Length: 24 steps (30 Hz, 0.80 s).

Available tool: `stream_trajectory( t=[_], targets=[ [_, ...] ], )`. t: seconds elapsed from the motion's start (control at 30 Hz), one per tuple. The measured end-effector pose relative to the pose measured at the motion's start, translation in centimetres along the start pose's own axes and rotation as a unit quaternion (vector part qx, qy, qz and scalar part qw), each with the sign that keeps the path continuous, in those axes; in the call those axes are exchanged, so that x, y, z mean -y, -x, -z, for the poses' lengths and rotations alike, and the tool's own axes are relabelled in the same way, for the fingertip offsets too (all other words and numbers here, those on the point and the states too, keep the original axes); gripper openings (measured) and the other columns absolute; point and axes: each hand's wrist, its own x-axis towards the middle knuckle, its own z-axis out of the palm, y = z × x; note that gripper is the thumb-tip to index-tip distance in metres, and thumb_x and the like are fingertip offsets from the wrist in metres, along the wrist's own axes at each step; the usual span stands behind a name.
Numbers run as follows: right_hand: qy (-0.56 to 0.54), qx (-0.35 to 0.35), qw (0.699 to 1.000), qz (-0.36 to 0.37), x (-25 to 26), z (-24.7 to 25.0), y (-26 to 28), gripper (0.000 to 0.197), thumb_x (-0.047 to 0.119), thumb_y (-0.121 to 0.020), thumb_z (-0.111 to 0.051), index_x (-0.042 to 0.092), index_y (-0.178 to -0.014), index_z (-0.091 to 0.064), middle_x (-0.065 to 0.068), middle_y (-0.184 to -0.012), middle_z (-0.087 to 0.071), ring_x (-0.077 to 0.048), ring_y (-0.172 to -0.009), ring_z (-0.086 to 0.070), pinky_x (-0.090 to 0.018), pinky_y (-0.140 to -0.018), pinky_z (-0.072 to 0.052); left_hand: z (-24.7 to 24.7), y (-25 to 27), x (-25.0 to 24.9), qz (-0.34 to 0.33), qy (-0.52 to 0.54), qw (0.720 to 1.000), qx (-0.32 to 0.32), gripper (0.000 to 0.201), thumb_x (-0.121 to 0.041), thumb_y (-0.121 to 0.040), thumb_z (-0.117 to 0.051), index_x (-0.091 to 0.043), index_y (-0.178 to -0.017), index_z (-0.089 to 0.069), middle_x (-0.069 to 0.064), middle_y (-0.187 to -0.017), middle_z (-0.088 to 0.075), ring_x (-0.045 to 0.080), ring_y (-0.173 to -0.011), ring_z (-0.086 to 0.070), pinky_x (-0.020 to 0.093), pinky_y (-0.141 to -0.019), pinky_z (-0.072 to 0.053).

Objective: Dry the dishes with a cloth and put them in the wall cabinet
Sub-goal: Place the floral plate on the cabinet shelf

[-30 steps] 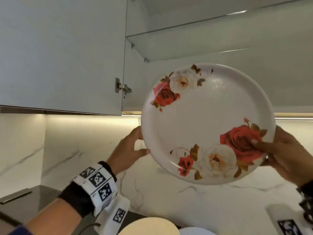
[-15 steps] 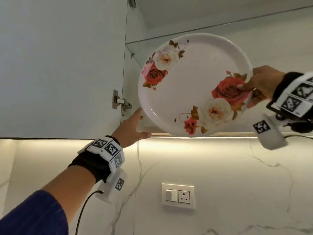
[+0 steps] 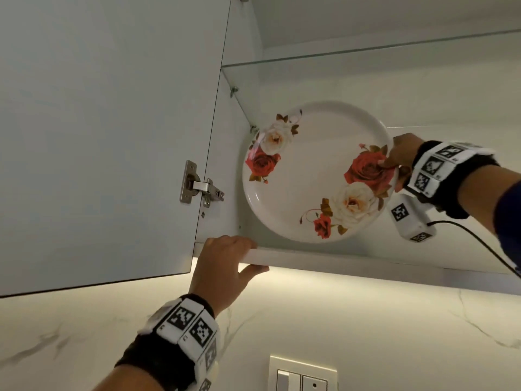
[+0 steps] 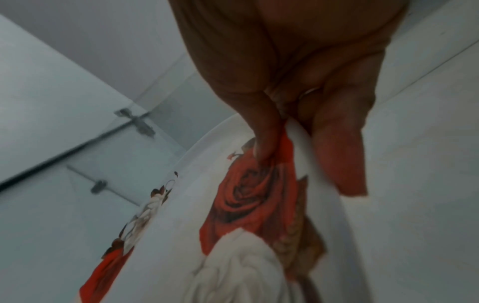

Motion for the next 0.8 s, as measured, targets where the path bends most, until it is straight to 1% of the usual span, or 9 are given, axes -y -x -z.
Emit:
stream_trajectory(
  t=[0.17,0.33,0.47,0.5,0.57,0.63,0.7,0.73,0.8],
  targets=[
    [0.039,-0.010,0.999,0.023,0.2,-3.7,-2.8,0.035,0.004,-0.083,-0.066,-0.009,-0.115,-0.056,-0.026,-0.119,-0.058,-0.037,-0.110,-0.055,-0.039,-0.091,-0.043,-0.6,0.0,0.2,0.010,0.014,1.000,-0.027,0.046,-0.059,-0.069,-0.046,-0.021,-0.077,-0.070,-0.013,-0.068,-0.066,0.008,-0.059,-0.060,0.016,-0.068,-0.039],
    [0.060,-0.042,0.997,0.023,-1.9,-6.7,-5.0,0.034,0.010,-0.087,-0.062,-0.006,-0.116,-0.054,-0.026,-0.117,-0.059,-0.039,-0.106,-0.057,-0.038,-0.086,-0.045,-1.1,0.3,0.4,0.005,-0.002,0.999,-0.032,0.047,-0.059,-0.071,-0.045,-0.020,-0.078,-0.070,-0.012,-0.069,-0.066,0.008,-0.060,-0.061,0.022,-0.067,-0.041],
    [0.065,-0.058,0.996,0.018,-3.5,-8.4,-6.6,0.024,0.016,-0.092,-0.056,-0.003,-0.107,-0.054,-0.022,-0.098,-0.059,-0.036,-0.079,-0.057,-0.033,-0.059,-0.050,-1.4,0.5,0.7,-0.002,0.002,0.999,-0.049,0.062,-0.069,-0.080,-0.033,-0.019,-0.080,-0.069,-0.011,-0.072,-0.067,0.007,-0.063,-0.061,0.021,-0.068,-0.041],
    [0.071,-0.054,0.996,0.013,-3.7,-8.8,-7.1,0.024,0.017,-0.091,-0.057,-0.002,-0.105,-0.052,-0.021,-0.094,-0.058,-0.033,-0.075,-0.056,-0.035,-0.058,-0.049,-1.4,0.5,0.7,-0.002,0.007,0.999,-0.054,0.065,-0.070,-0.083,-0.027,-0.020,-0.080,-0.069,-0.011,-0.073,-0.068,0.007,-0.064,-0.060,0.019,-0.069,-0.041],
    [0.090,-0.050,0.995,0.005,-4.0,-9.6,-8.0,0.032,0.016,-0.089,-0.060,-0.003,-0.112,-0.049,-0.019,-0.082,-0.055,-0.034,-0.079,-0.057,-0.039,-0.059,-0.047,-1.6,0.5,0.7,-0.006,0.009,0.998,-0.066,0.067,-0.069,-0.086,-0.023,-0.019,-0.080,-0.068,-0.010,-0.073,-0.068,0.008,-0.065,-0.060,0.018,-0.068,-0.041],
    [0.099,-0.066,0.993,0.002,-4.3,-10.5,-8.5,0.040,0.013,-0.090,-0.058,-0.006,-0.121,-0.040,-0.017,-0.075,-0.049,-0.042,-0.092,-0.059,-0.032,-0.043,-0.047,-1.8,0.6,0.8,-0.009,0.009,0.997,-0.073,0.068,-0.068,-0.086,-0.023,-0.018,-0.080,-0.069,-0.009,-0.073,-0.068,0.007,-0.066,-0.059,0.015,-0.067,-0.038],
    [0.098,-0.071,0.993,-0.001,-4.7,-11.5,-9.2,0.049,0.012,-0.091,-0.056,-0.006,-0.128,-0.031,-0.019,-0.079,-0.049,-0.045,-0.103,-0.057,-0.019,-0.017,-0.023,-2.0,0.7,0.9,-0.012,0.021,0.996,-0.086,0.067,-0.068,-0.086,-0.025,-0.017,-0.081,-0.068,-0.009,-0.073,-0.067,0.003,-0.069,-0.057,0.010,-0.067,-0.034],
    [0.090,-0.067,0.994,-0.007,-5.0,-12.0,-9.9,0.050,0.014,-0.092,-0.053,-0.005,-0.131,-0.028,-0.022,-0.087,-0.052,-0.044,-0.106,-0.056,-0.011,-0.019,-0.020,-2.0,0.8,1.1,-0.014,0.024,0.995,-0.091,0.067,-0.068,-0.086,-0.026,-0.017,-0.081,-0.068,-0.009,-0.074,-0.067,0.003,-0.070,-0.056,0.013,-0.067,-0.037],
    [0.083,-0.061,0.994,-0.023,-5.3,-12.6,-11.0,0.039,0.022,-0.097,-0.045,-0.002,-0.126,-0.033,-0.026,-0.117,-0.053,-0.041,-0.104,-0.054,-0.008,-0.018,-0.013,-2.3,0.8,1.1,-0.020,0.023,0.994,-0.101,0.068,-0.069,-0.085,-0.026,-0.016,-0.081,-0.069,-0.008,-0.074,-0.068,0.005,-0.069,-0.056,0.024,-0.068,-0.042]
  ],
)
